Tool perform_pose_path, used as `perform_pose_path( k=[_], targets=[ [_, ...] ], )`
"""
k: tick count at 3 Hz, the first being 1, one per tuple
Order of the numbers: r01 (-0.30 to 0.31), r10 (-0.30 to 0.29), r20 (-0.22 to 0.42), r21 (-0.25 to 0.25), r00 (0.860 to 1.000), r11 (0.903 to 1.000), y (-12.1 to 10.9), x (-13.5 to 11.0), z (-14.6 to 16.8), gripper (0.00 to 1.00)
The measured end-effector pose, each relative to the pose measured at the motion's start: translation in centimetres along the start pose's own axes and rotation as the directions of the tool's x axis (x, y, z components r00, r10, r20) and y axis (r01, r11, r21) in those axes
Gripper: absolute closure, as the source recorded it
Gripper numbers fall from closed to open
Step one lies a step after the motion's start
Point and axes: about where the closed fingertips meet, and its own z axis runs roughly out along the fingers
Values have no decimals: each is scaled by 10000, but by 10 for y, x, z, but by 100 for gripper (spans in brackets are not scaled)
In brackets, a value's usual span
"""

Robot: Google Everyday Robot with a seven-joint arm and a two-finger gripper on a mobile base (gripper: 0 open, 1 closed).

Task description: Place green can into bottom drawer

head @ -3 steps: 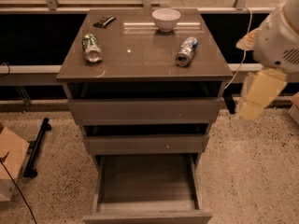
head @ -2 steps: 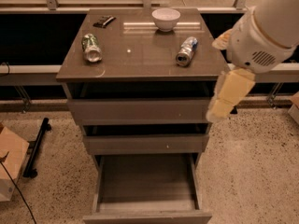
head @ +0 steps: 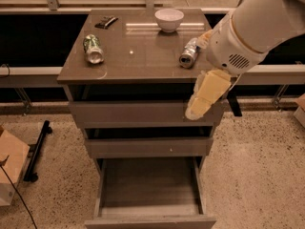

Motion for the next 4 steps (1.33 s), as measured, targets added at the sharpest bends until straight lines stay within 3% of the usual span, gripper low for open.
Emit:
perform_pose_path(
  k=[1,3,4],
  targets=[
    [-216,213,97,345,9997,9992,-4,-4,1,0],
    [-848,639,1167,1837,9911,9793,-60,-44,21,0],
    [-1078,765,1561,2031,9848,9732,-88,-63,44,0]
  ],
)
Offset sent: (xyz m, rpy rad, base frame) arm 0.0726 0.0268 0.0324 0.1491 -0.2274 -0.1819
